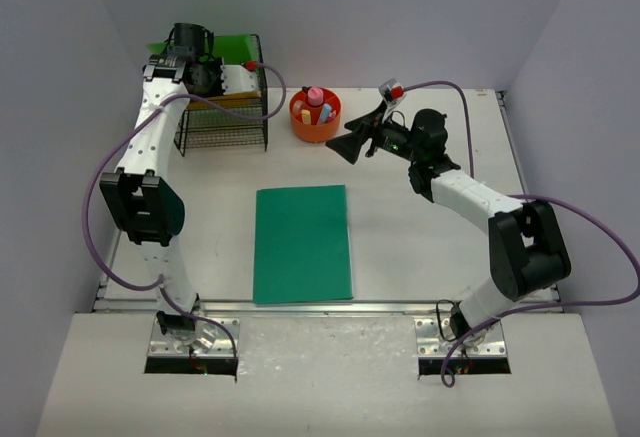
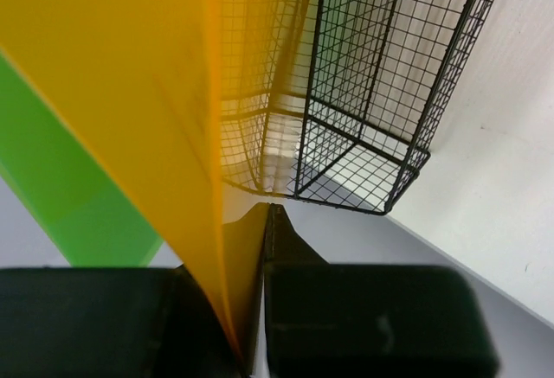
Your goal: Organize the desk
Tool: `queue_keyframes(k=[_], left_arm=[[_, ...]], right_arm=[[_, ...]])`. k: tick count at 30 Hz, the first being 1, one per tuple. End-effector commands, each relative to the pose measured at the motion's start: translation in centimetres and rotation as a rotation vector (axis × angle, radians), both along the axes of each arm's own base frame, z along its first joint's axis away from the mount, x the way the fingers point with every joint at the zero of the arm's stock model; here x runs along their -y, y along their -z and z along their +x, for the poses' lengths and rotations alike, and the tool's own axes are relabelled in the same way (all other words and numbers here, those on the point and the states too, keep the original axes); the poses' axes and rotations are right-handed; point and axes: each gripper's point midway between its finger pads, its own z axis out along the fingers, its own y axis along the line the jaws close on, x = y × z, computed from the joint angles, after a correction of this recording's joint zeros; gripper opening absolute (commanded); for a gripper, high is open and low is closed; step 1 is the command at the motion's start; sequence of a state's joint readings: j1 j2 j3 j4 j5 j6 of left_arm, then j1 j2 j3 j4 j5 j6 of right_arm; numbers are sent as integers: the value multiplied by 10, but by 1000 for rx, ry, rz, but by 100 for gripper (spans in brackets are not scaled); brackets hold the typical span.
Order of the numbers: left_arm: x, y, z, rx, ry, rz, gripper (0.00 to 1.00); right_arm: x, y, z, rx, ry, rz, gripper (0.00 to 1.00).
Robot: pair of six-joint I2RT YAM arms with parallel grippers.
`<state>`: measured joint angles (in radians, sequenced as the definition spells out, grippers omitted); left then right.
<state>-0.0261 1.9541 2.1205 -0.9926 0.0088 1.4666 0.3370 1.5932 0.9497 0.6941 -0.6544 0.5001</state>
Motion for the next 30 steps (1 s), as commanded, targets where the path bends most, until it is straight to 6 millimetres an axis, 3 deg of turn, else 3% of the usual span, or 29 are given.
queue_keyframes(k=[1,3,4,5,7,8,9,15,21,24,25,30], left_arm=[[-9,-25,13,73,24,89,3],[-12,-28,16,91,12,104,8],[-14,-28,18,102,-2,103,19],[-15,-30,20,114,-12,101,20],[-16,-32,22,133,-26,96,56],[-16,-41,28,189,-47,80,85],[-16,-49,32,235,-60,67,98],[-18,-60,56,370,-100,39,100],[-27,-86,106,627,-175,42,100],[-34,-84,133,719,-223,57,100],[-35,-98,136,778,-241,56,100],[-33,-90,161,860,-263,48,100]], right_arm=[[0,-20,4,52,7,23,99],[-1,-20,4,51,3,24,99],[-2,-19,4,48,3,25,99],[-2,-20,4,48,1,27,99],[-2,-20,5,48,-2,28,99],[-3,-21,5,49,-4,28,99],[-3,-21,5,48,-5,28,99],[-5,-21,8,41,-11,32,99],[-5,-21,8,37,-15,33,99],[-5,-20,7,34,-14,32,99],[-5,-21,7,36,-13,31,99],[-4,-21,6,34,-11,25,99]])
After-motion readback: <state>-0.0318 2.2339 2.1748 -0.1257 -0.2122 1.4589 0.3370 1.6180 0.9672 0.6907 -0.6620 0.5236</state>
